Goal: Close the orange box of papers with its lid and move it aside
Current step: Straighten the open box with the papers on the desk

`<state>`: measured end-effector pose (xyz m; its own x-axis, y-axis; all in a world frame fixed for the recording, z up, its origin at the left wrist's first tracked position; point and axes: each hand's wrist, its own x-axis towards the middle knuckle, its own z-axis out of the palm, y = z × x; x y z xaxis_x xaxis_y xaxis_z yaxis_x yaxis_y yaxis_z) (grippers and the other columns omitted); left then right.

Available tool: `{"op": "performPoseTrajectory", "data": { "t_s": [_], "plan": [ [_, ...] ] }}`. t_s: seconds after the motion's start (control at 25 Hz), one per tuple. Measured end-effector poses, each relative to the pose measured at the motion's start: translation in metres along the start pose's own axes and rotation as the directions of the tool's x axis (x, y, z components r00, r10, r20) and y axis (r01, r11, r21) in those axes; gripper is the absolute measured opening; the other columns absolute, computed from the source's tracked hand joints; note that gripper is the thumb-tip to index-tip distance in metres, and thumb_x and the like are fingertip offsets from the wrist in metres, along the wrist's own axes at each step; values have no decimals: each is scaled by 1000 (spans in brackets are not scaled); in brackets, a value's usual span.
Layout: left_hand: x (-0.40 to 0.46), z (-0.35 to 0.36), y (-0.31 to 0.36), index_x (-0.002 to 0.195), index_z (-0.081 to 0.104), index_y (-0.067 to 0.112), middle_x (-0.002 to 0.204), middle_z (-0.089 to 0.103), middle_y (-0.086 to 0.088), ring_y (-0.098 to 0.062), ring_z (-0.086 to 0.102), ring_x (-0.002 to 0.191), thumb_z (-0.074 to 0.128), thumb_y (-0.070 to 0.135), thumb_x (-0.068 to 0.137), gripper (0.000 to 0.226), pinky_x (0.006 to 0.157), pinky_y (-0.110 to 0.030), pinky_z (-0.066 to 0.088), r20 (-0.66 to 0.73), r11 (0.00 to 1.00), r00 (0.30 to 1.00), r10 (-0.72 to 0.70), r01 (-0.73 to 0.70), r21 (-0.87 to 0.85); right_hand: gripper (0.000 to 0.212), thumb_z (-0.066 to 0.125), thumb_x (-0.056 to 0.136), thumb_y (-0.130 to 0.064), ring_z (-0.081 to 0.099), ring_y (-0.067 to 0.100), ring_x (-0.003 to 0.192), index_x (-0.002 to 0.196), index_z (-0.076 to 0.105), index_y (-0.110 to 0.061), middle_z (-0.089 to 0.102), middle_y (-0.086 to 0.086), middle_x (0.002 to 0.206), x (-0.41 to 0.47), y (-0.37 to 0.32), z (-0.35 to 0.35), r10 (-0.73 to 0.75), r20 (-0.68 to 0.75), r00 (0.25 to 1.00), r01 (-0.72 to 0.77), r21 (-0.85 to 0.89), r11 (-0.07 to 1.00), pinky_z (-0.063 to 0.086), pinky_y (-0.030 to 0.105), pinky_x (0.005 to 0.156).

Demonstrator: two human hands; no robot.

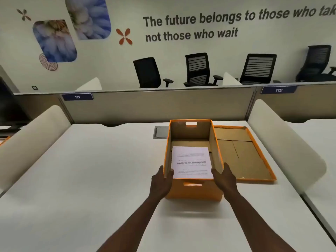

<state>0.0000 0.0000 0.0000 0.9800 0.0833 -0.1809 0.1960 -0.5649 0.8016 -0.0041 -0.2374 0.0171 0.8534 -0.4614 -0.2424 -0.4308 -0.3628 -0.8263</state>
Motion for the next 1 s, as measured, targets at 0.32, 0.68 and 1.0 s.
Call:
{"op": "performPoseTrajectory", "data": {
  "t_s": [0.32, 0.68, 1.0],
  "plan": [
    [-9, -10, -2, 142, 55, 18, 121, 68, -4, -21, 61, 97, 44, 20, 105, 39, 87, -34, 50, -228, 978, 971, -76, 28, -207, 52, 48, 101, -15, 48, 38, 134, 152, 38, -15, 49, 14, 150, 16, 0, 31, -83, 28, 996, 81, 66, 995, 44, 48, 105],
    [23, -65, -38, 144, 53, 18, 120, 67, -5, -28, 64, 106, 46, 23, 106, 39, 91, -37, 53, -272, 980, 959, -85, 31, -197, 54, 47, 102, -17, 48, 35, 135, 154, 32, -17, 48, 12, 151, 7, -39, 96, -88, 100, 991, 79, 88, 993, 42, 43, 106],
    [31, -73, -60, 151, 45, 17, 146, 59, -11, -33, 57, 131, 49, 42, 104, 54, 109, -46, 47, -294, 994, 956, -15, -19, -111, 69, 43, 95, -61, 39, 27, 142, 150, 41, -20, 43, 7, 154, 17, -23, 86, -142, -20, 990, 144, 145, 979, 36, 45, 114]
  ]
}}
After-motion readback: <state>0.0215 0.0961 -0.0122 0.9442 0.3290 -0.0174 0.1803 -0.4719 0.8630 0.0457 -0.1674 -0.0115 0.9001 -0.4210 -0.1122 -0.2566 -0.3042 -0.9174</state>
